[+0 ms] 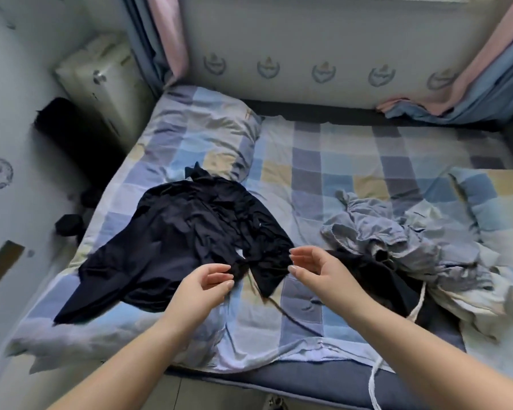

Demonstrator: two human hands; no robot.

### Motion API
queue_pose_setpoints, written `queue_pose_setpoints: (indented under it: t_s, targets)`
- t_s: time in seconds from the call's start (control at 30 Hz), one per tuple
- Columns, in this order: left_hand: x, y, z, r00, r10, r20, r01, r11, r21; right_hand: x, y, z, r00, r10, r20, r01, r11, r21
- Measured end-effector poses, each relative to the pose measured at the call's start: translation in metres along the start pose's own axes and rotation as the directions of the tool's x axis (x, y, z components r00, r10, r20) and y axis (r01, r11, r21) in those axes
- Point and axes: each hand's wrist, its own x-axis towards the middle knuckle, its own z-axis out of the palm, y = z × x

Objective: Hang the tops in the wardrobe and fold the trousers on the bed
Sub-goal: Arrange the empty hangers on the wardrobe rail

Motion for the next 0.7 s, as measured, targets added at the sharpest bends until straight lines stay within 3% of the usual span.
queue_pose_setpoints:
  t_s: [0.17,0.37,0.53,0.7]
  targets:
    - [0.060,-0.027,-0.011,0.988,-0.121,-0.091,0.117,0.992,-0.043,0.072,0.034,0.015,0.996,0.075,0.055,-0.072,0.995,-0.067]
    - [0.158,-0.077,-0.012,0.976,-0.197,-0.093,0.199,0.980,0.008,0.156,0.105,0.034,0.977,0.211,0.009,-0.208,0.968,-0.138]
    - [0.264,-0.142,0.010,0.980,-0.196,-0.045,0.200,0.971,0.132,0.230,0.198,0.055,0.956,0.291,-0.039,-0.292,0.928,-0.232]
    - [0.342,-0.198,0.037,0.993,-0.119,0.025,0.105,0.945,0.308,0.293,0.273,0.074,0.942,0.328,-0.065,-0.332,0.892,-0.308]
